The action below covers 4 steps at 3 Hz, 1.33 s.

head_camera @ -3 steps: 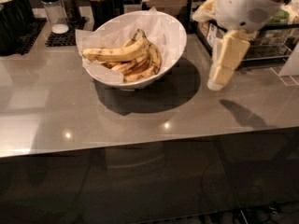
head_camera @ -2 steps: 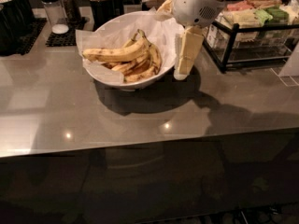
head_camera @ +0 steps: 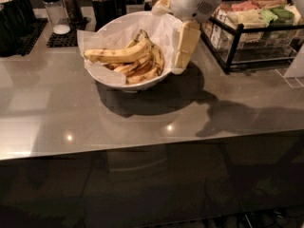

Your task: Pick banana from white bowl

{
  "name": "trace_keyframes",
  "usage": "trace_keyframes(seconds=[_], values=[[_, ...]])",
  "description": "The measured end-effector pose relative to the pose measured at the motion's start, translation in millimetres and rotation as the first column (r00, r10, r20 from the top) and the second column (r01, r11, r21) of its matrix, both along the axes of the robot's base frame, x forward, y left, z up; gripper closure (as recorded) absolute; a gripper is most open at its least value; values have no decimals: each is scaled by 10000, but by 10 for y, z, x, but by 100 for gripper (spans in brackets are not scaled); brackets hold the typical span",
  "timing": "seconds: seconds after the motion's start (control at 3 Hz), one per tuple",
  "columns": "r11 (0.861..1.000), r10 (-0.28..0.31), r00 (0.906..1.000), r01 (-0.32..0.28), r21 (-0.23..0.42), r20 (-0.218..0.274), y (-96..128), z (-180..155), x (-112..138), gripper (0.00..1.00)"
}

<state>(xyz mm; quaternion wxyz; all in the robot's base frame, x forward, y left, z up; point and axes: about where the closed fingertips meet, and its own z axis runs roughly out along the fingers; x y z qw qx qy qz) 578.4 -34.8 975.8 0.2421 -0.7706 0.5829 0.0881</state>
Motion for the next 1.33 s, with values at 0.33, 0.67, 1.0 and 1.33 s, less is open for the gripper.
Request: trace_keyframes(seconds=[0.33,0.67,1.0,1.33], values=[[9981,593,9982,-595,150,117,246,62,280,0],[9920,1008,9948,-1017,751,161,543,53,573,0],[9870,1198,9927,-1177,1099,-126,796,-138,777,0],[9846,1364,9873,-1261,1208,-817,1001,-450,845,0]])
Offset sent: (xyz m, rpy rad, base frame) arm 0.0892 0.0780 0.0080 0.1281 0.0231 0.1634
